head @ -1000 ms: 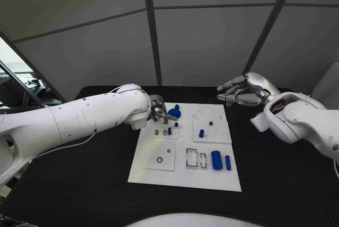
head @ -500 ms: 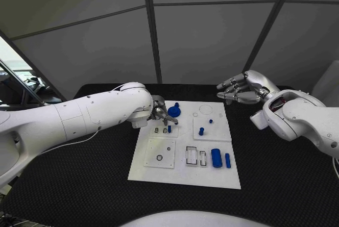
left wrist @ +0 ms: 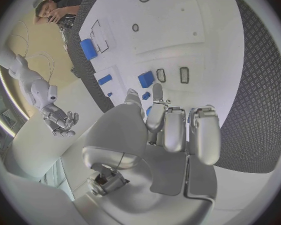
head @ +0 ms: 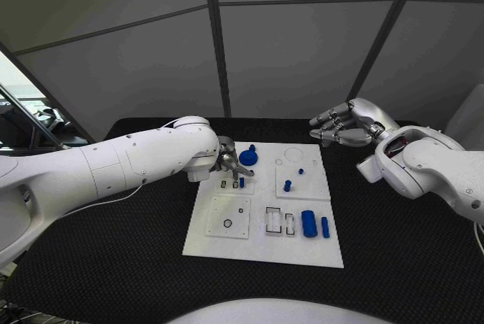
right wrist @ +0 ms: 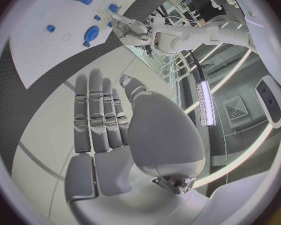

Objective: Assemble the parts on the task board

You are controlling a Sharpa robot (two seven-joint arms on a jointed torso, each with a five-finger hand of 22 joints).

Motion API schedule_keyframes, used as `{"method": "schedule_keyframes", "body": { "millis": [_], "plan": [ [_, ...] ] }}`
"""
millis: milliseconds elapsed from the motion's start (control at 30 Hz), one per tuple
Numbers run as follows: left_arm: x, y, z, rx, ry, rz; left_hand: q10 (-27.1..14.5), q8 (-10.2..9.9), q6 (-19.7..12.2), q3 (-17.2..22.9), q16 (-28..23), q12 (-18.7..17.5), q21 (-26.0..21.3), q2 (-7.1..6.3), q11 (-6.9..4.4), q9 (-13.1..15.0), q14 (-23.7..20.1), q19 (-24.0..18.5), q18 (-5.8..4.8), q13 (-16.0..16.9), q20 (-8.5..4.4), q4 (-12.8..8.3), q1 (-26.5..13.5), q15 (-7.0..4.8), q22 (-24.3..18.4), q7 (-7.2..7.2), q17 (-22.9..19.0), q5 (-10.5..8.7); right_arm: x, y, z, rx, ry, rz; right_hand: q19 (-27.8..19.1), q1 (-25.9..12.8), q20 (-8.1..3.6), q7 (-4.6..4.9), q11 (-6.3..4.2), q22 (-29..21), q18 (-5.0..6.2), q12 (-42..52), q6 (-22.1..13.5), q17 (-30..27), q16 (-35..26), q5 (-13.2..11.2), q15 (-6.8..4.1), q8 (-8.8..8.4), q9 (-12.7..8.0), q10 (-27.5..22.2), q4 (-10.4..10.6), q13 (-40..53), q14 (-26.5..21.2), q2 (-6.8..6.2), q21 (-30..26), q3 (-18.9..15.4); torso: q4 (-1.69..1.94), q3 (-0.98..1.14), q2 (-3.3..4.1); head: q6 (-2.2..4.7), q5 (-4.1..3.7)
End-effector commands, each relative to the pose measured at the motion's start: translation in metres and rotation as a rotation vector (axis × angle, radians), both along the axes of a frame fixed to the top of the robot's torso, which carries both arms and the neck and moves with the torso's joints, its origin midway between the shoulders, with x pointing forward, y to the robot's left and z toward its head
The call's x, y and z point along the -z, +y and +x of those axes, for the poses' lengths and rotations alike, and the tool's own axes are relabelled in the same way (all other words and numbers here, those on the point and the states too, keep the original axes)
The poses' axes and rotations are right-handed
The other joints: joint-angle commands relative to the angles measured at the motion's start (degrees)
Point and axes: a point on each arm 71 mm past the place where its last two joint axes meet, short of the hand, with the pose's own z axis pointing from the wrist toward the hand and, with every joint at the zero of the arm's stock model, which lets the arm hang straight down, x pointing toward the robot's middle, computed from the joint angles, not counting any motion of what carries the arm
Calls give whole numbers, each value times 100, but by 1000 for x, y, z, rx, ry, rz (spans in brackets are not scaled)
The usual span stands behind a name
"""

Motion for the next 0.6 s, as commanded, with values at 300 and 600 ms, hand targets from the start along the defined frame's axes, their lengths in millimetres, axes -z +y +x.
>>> {"method": "schedule_keyframes", "body": {
  "millis": [300,600],
  "plan": [
    [2,-5,-1,33,36,32,3,88,-90,1,-11,25,41,-12,-1,100,299,162,-521,8,-1,-57,147,-27,711,8,378,-11,-2,2,1,1,-12,1,-11,6,30,15,10,-17,53,-23,10,-3,-60,47,25,-24,-6,-17,4,-23,-7,-61,-55,42,1,4,1,-27,3],
    [2,-7,-2,46,45,35,2,128,-116,28,-13,27,48,16,-2,167,300,168,-524,13,-1,-89,222,-27,728,6,379,-3,-1,3,2,-1,-9,0,-10,12,34,17,12,-27,54,-36,5,-2,-93,82,28,-25,-6,-15,2,-45,0,-63,-75,55,3,8,0,-38,4]
  ]
}}
